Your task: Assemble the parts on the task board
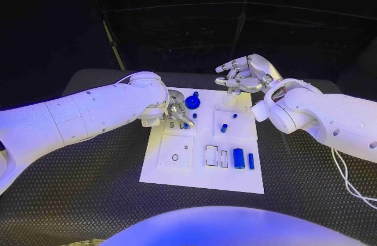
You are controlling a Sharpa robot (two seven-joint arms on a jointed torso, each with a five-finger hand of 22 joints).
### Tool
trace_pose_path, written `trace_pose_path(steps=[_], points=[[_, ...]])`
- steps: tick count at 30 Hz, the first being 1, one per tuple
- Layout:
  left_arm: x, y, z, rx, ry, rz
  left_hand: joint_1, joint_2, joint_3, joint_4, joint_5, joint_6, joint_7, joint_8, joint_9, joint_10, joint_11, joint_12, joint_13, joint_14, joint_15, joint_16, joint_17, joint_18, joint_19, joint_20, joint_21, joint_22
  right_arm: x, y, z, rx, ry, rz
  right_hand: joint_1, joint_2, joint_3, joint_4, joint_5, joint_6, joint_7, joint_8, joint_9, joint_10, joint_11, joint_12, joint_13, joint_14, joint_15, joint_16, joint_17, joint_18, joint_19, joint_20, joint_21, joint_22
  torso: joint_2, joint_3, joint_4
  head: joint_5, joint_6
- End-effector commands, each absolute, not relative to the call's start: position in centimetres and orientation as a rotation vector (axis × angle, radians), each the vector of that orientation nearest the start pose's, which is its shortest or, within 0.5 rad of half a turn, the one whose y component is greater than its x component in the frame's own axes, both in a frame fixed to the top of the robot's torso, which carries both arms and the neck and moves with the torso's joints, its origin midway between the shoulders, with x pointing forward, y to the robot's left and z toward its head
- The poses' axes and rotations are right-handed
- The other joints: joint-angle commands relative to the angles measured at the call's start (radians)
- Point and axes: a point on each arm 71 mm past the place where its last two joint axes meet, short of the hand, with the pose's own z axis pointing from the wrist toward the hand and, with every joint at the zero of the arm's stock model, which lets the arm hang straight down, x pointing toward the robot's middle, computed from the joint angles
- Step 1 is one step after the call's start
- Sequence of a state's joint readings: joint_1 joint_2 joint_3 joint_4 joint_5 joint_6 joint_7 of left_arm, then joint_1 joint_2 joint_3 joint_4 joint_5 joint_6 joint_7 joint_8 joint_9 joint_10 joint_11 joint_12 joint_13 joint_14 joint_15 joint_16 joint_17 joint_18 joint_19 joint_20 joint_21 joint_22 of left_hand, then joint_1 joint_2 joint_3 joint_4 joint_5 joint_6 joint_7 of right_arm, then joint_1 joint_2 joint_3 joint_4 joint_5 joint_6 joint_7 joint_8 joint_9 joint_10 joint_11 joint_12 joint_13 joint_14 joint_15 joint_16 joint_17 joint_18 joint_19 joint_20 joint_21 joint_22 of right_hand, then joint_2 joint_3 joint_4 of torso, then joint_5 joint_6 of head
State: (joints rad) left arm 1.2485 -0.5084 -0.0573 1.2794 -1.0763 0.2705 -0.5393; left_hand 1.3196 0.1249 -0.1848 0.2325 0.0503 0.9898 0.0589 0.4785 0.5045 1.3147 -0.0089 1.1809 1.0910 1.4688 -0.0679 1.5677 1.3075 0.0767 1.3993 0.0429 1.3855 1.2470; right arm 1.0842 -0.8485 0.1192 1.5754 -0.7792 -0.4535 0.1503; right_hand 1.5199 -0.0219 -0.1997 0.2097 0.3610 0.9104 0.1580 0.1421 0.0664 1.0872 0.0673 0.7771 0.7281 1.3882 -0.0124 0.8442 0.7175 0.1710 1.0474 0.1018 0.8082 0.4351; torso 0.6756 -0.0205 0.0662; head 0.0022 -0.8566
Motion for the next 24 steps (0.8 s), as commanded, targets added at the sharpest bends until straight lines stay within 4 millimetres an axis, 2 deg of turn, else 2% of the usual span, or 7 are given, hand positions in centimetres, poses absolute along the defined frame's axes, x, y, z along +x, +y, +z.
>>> trace_pose_path(steps=[1,8,15,16,18,19,24], points=[[51.00,11.11,-22.48,0.023,2.419,-0.417,0.023,0.004,0.017,-0.009,0.000,-0.010,0.000,0.005,0.003,-0.006,-0.003,-0.008,-0.002,0.102,-0.002,0.003,0.263,-0.006,-0.008,0.000,-0.005,-0.002,47.93,-19.48,-16.64,0.489,1.511,1.186,0.003,0.007,-0.004,-0.002,0.005,-0.007,-0.002,0.002,0.002,-0.006,-0.001,-0.006,-0.002,0.002,0.003,-0.005,0.000,0.013,0.007,-0.001,-0.007,-0.002,0.000,-0.0001,0.0021,-0.001,-0.001],[51.01,11.07,-22.45,0.014,2.415,-0.424,0.108,0.026,0.093,-0.058,0.001,-0.026,-0.007,-0.002,0.008,-0.017,-0.010,-0.025,-0.014,0.102,-0.008,0.003,0.263,-0.005,-0.010,-0.005,-0.006,-0.001,47.99,-19.49,-16.70,0.489,1.514,1.184,0.008,0.009,-0.005,-0.003,0.017,-0.008,-0.002,0.003,0.002,-0.007,-0.001,-0.006,-0.004,0.003,0.003,-0.009,0.003,0.013,0.010,-0.001,-0.011,-0.004,0.000,-0.0001,0.0025,-0.001,-0.003],[50.95,11.13,-22.44,0.002,2.419,-0.435,0.182,0.012,0.193,-0.106,0.004,-0.039,-0.009,-0.014,0.009,-0.029,-0.013,-0.050,-0.030,0.102,-0.012,0.003,0.263,-0.005,-0.012,-0.010,-0.008,0.000,48.05,-19.50,-16.76,0.489,1.517,1.183,0.010,0.009,-0.007,-0.003,0.027,-0.008,-0.002,0.004,0.002,-0.008,-0.001,-0.006,-0.005,0.004,0.003,-0.011,0.006,0.013,0.012,-0.001,-0.015,-0.006,0.000,0.0000,0.0030,-0.001,-0.003],[50.93,11.16,-22.43,-0.002,2.418,-0.438,0.194,0.005,0.216,-0.116,0.023,-0.042,-0.007,-0.016,0.009,-0.031,-0.012,-0.055,-0.033,0.102,-0.011,0.003,0.263,-0.005,-0.012,-0.010,-0.008,0.000,48.06,-19.51,-16.77,0.490,1.517,1.182,0.010,0.009,-0.007,-0.003,0.027,-0.008,-0.002,0.004,0.002,-0.008,-0.001,-0.006,-0.005,0.004,0.003,-0.011,0.006,0.013,0.012,-0.001,-0.015,-0.006,0.000,-0.0002,0.0033,-0.001,-0.003],[50.91,11.25,-22.39,-0.014,2.413,-0.446,0.195,-0.019,0.274,-0.125,0.063,-0.046,-0.001,-0.018,0.012,-0.034,-0.007,-0.067,-0.042,0.102,-0.008,0.003,0.263,-0.005,-0.013,-0.008,-0.009,0.001,48.09,-19.53,-16.78,0.490,1.517,1.181,0.010,0.009,-0.007,-0.003,0.028,-0.008,-0.002,0.004,0.002,-0.008,-0.001,-0.006,-0.006,0.004,0.003,-0.012,0.006,0.013,0.012,-0.001,-0.015,-0.006,0.000,-0.0001,0.0034,-0.001,-0.003],[50.90,11.31,-22.36,-0.022,2.409,-0.451,0.154,-0.058,0.367,-0.112,0.072,-0.043,0.008,-0.014,0.021,-0.028,0.004,-0.076,-0.049,0.102,-0.002,0.003,0.263,-0.005,-0.013,-0.005,-0.009,0.003,48.10,-19.54,-16.79,0.490,1.518,1.181,0.010,0.009,-0.007,-0.003,0.030,-0.008,-0.002,0.004,0.002,-0.008,-0.001,-0.006,-0.006,0.005,0.003,-0.012,0.006,0.013,0.013,-0.001,-0.015,-0.007,0.000,-0.0001,0.0038,-0.001,-0.003],[50.86,11.76,-22.12,-0.078,2.378,-0.480,0.038,-0.194,0.694,-0.132,0.072,-0.045,0.004,0.010,0.058,-0.014,0.005,-0.079,-0.051,0.102,-0.002,0.003,0.263,-0.004,-0.011,-0.002,-0.008,0.013,48.16,-19.65,-16.84,0.492,1.518,1.177,0.010,0.009,-0.007,-0.003,0.030,-0.008,-0.002,0.004,0.002,-0.008,-0.001,-0.006,-0.006,0.005,0.003,-0.012,0.006,0.013,0.013,-0.001,-0.015,-0.007,0.000,0.0004,0.0049,-0.004,-0.003]])
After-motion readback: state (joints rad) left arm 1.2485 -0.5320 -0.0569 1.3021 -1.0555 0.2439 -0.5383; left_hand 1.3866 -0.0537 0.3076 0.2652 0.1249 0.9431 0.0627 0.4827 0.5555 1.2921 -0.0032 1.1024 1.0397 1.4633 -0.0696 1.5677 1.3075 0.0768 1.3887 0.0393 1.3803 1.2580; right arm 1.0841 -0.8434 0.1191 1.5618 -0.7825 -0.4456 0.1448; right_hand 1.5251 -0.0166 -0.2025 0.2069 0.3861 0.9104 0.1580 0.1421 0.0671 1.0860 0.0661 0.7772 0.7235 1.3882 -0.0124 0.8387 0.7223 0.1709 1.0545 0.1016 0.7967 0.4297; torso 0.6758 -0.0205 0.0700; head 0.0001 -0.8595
